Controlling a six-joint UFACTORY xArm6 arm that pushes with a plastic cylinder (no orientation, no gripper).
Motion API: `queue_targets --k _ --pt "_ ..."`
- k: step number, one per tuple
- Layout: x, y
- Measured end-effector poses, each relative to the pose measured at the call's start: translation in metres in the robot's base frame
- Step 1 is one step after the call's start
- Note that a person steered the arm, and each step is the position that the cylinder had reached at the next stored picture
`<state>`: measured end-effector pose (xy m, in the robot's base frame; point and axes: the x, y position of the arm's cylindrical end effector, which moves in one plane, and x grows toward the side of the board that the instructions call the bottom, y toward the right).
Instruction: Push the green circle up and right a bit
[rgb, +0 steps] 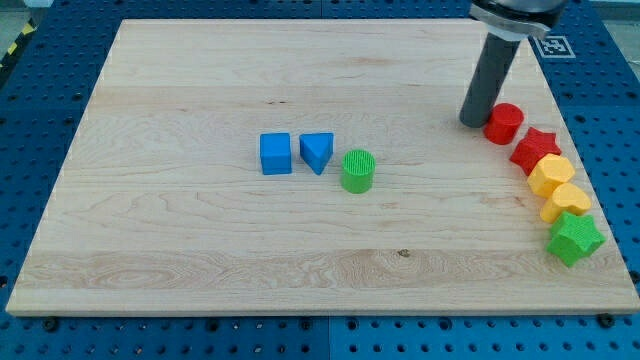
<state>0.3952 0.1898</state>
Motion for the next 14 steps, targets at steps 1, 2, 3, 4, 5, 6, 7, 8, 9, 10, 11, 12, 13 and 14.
queue_targets --k 1,2,3,4,5,6,7,8,9,10,11,12,13,14 --pt "0.000 0.004" --pt "0.000 0.009" --pt "0.001 0.009" --pt "0.014 -0.014" --pt "0.014 -0.015" --pt "0.014 -0.015" --pt "0.014 -0.015" --pt "0.019 -0.019" --pt "0.039 -0.033" --pt "0.052 -0.039" --pt "0.055 -0.039" --pt "0.085 -0.045" --pt "0.103 -0.054" --pt "0.136 -0.074"
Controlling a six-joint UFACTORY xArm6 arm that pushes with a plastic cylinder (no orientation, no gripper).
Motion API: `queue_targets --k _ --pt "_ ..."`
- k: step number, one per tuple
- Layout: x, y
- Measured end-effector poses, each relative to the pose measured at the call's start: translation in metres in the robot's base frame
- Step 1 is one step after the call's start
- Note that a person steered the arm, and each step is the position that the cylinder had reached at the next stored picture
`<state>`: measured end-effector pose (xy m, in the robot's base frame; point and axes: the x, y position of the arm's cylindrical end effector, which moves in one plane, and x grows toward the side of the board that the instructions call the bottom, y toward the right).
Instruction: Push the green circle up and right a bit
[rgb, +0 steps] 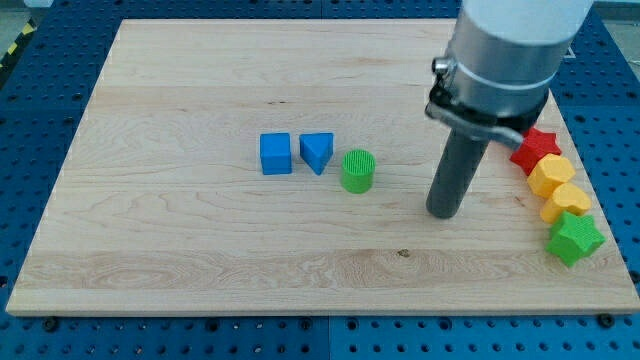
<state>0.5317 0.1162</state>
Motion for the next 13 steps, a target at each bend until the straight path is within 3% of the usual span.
queue_targets --k 2,4,6,8,13 --pt "-0.004 -0.100" --pt "-0.026 -0.062" --pt "-0.024 -0.122" --pt "-0.053 -0.076" --pt "-0.072 -0.064"
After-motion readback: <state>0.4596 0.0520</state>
